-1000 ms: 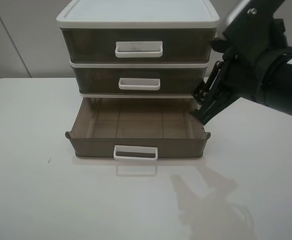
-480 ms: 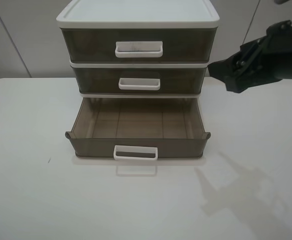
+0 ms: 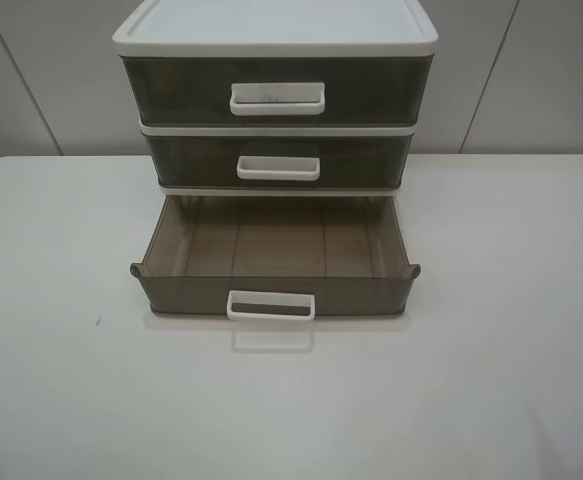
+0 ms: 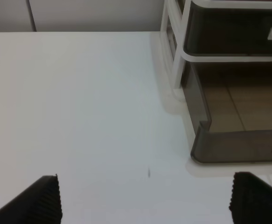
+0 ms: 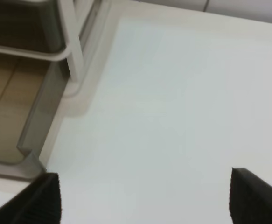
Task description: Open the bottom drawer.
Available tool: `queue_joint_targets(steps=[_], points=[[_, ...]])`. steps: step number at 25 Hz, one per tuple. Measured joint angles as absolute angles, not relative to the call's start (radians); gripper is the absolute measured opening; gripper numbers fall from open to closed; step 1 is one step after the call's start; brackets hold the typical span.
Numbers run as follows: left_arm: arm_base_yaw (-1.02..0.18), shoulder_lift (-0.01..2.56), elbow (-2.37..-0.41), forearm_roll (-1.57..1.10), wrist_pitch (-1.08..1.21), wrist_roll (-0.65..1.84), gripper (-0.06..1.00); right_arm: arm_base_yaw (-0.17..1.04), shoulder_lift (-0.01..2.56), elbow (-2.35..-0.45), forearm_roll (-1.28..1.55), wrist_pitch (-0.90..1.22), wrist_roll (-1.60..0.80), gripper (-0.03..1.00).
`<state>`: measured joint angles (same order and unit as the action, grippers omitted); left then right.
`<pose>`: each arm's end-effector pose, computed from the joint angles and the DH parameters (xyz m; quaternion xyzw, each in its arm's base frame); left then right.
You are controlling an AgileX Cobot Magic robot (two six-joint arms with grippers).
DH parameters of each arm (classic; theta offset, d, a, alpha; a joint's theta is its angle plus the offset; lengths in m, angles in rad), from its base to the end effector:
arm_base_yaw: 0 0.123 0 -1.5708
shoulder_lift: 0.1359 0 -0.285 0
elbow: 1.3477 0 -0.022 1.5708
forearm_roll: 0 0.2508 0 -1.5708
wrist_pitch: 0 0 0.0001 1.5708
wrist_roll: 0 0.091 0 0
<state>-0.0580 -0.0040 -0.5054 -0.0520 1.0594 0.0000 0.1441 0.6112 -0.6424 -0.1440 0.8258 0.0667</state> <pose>-0.0063 -0.0038 0.2790 0.0258 0.8498 -0.0412 0.5249 0.1066 0.0058 0.3096 -0.0572 0.9044 -0.0242 0.4222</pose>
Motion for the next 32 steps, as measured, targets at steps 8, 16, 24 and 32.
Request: queue_joint_targets(steps=[8, 16, 24, 32], points=[[-0.058, -0.004, -0.505, -0.052, 1.059, 0.0, 0.74, 0.144, 0.243, -0.643, -0.128, 1.071, 0.067, 0.72], [-0.058, -0.004, -0.505, -0.052, 1.059, 0.0, 0.74, 0.144, 0.029, -0.57, -0.119, 1.11, 0.032, 0.72], [-0.058, -0.004, -0.505, -0.052, 1.059, 0.0, 0.74, 0.143, -0.004, -0.522, -0.094, 1.068, 0.01, 0.72], [-0.058, -0.004, -0.505, -0.052, 1.059, 0.0, 0.74, -0.01, -0.004, -0.522, -0.091, 1.068, 0.0, 0.72]])
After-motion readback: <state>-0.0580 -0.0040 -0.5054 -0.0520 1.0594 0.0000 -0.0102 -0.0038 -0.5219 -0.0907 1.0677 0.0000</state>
